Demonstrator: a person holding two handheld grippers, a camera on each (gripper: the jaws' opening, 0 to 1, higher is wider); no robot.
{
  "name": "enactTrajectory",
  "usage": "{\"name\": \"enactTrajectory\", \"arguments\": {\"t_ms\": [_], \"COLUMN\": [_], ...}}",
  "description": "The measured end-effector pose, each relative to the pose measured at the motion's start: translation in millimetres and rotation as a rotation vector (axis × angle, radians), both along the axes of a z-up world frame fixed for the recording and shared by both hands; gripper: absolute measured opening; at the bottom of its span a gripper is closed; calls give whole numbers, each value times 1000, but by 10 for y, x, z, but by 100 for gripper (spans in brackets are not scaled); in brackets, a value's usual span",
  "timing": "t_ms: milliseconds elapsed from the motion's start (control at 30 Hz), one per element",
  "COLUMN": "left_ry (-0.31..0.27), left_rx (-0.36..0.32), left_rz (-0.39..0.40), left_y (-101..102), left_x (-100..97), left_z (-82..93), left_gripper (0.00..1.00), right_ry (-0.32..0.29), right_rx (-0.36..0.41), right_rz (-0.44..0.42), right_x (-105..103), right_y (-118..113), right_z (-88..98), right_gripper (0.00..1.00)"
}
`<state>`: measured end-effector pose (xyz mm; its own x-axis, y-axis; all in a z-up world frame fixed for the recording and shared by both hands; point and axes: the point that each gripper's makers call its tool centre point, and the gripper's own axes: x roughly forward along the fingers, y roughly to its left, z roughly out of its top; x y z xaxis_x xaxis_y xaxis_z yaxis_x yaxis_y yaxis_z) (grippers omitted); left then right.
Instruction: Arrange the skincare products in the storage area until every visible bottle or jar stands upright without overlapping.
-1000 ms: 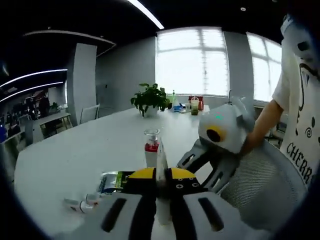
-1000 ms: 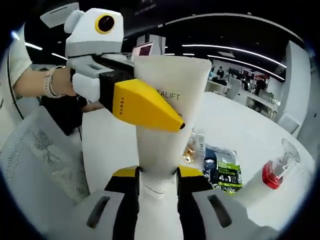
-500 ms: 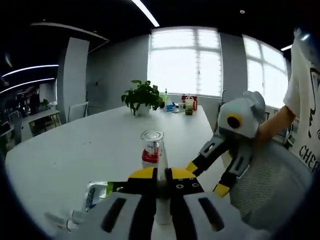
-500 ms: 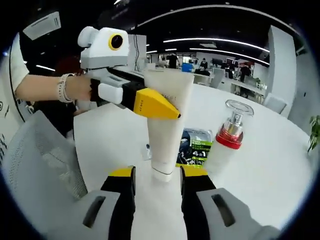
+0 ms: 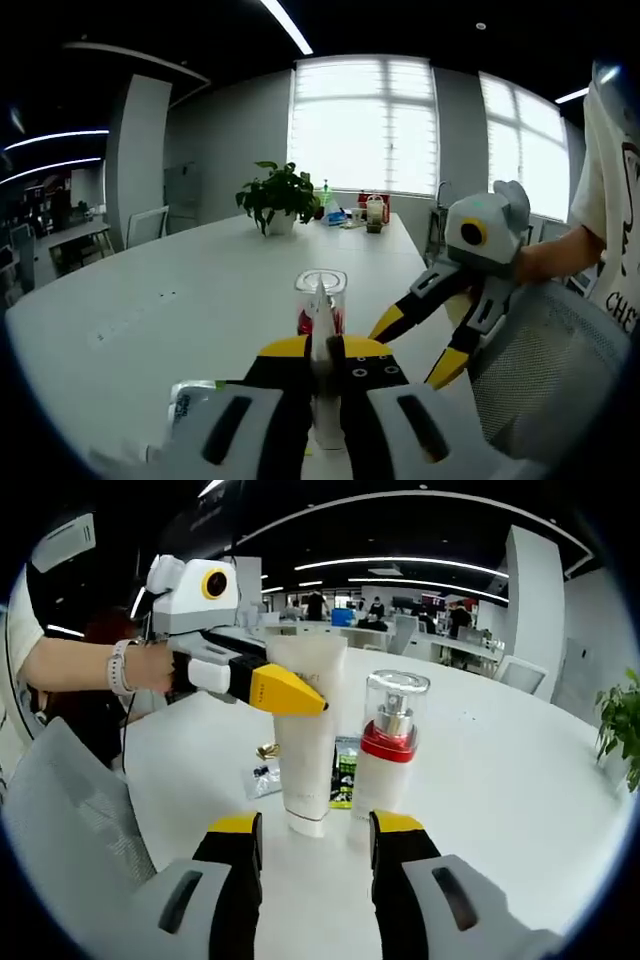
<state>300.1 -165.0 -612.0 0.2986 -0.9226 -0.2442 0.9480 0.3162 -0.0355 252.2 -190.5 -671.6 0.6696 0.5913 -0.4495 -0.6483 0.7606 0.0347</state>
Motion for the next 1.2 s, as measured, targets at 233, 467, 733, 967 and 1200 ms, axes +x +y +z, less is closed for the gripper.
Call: {"name": "enactTrajectory", "arguments": {"t_ms": [233, 467, 733, 967, 1200], "left_ry": [-44, -93, -67, -38, -9], "left_rx": [19, 31, -18, -43, -60], "left_rz": [-30, -45, -130, -132, -146], "left_y": [-47, -22, -59, -97, -130], "left_x": [80, 249, 153, 146, 116], "left_z": [-1, -25, -18, -4, -20], "left_gripper": [3, 3, 5, 6, 15], "right_ry": [-3, -19, 4, 27, 21], "right_rx": [-19, -13, -6, -8, 12], "right_rz": [-30, -42, -51, -74, -72], "right_x": [28, 56, 55, 81, 84], "right_y": [-49, -68, -65, -114, -102], "right_z": [-4, 40, 13, -20, 14], "right_gripper": [47, 46, 52, 60, 59]}}
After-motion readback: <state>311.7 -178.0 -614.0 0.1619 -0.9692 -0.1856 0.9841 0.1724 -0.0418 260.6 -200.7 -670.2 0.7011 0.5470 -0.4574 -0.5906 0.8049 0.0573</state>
